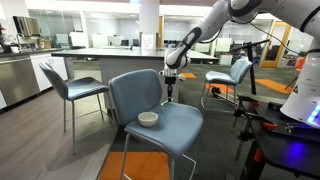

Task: Remove the marker from the bowl.

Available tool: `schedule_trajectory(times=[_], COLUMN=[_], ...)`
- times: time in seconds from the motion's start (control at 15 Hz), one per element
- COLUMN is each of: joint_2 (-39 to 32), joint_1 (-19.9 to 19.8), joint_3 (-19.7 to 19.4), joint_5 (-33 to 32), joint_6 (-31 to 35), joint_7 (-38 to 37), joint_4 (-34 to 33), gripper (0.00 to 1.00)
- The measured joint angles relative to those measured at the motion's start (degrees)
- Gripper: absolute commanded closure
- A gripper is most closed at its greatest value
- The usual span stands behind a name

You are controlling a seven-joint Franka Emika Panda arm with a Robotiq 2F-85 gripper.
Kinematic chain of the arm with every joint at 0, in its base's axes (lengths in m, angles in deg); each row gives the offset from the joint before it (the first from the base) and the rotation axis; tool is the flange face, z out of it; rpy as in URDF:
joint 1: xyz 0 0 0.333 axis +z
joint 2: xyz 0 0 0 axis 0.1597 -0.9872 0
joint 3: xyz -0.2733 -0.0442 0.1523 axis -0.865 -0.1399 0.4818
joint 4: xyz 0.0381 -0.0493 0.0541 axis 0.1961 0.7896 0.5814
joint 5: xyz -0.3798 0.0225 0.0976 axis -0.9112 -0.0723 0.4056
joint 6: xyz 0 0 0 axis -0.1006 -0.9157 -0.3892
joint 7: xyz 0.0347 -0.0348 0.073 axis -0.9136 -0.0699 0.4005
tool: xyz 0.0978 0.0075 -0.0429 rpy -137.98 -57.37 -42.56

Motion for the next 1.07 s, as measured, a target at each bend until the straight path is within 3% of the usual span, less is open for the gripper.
schedule_trajectory(times=[0.2, 0.47, 0.53, 0.67, 1.07], joint_2=[1.9, 2.2, 2.2, 2.2, 3.5], joint_1=[-0.1, 0.4, 0.5, 0.5, 0.4], joint_3=[0.1, 0.1, 0.1, 0.1, 0.0], joint_5=[1.0, 0.9, 0.8, 0.7, 0.2], joint_6=[12.4, 23.5, 24.9, 26.3, 27.5], joint_7=[-2.4, -7.0, -8.0, -9.7, -11.3], joint_4=[9.7, 16.7, 17.6, 18.6, 19.5], gripper=[0.95, 0.95, 0.56, 0.5, 0.04])
